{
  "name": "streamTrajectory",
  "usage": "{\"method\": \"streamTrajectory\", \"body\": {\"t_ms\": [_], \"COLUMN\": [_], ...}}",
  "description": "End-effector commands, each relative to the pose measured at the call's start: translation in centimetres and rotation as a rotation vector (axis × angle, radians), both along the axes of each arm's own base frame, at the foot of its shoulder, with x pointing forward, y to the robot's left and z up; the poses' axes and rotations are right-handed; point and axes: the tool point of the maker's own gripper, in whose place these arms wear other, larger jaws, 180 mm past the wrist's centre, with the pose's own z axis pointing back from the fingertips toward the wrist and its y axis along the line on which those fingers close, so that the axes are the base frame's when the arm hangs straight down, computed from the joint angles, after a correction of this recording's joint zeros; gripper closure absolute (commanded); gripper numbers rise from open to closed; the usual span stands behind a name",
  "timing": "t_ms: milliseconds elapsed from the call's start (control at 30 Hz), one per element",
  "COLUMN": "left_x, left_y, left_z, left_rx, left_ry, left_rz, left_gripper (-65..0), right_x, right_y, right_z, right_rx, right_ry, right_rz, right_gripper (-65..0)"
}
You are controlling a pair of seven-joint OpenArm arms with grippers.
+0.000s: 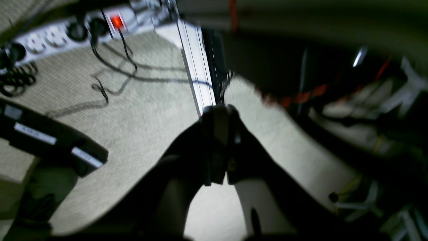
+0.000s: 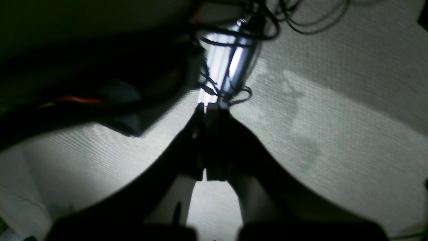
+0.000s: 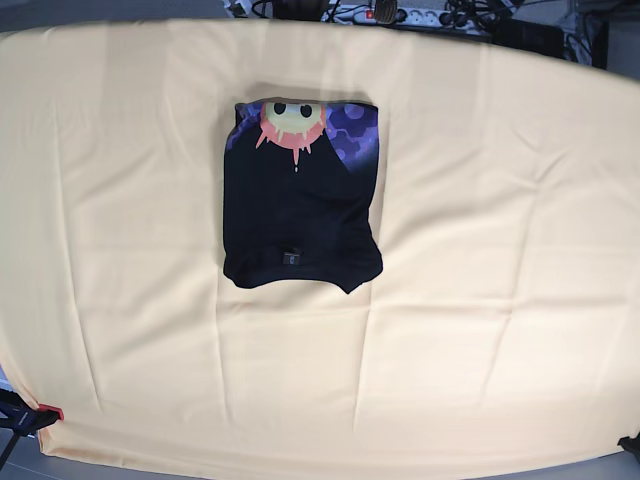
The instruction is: Fold the T-shirt properly
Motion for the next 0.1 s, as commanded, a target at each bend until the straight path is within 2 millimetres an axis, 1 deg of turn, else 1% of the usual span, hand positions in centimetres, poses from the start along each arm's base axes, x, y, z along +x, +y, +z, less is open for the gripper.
{"method": "streamTrajectory", "body": {"t_ms": [0,67], "left_x": [-0.46,-0.39], "left_y": [-1.42,-1.88], "left_z": [0.40,0.42], "left_rx": [-0.032,-0.035], "left_ry": [0.002,0.001], "left_rz": [0.010,0.014], "left_gripper": [0.0,0.0], "right_x": [-0.11,0.01], "right_y": [0.13,0.13], "right_z": [0.10,0.09], "right_rx": [0.008,0.008], "right_ry": [-0.006,-0.008], "right_rz": [-0.001,-0.001], "right_gripper": [0.0,0.0]}}
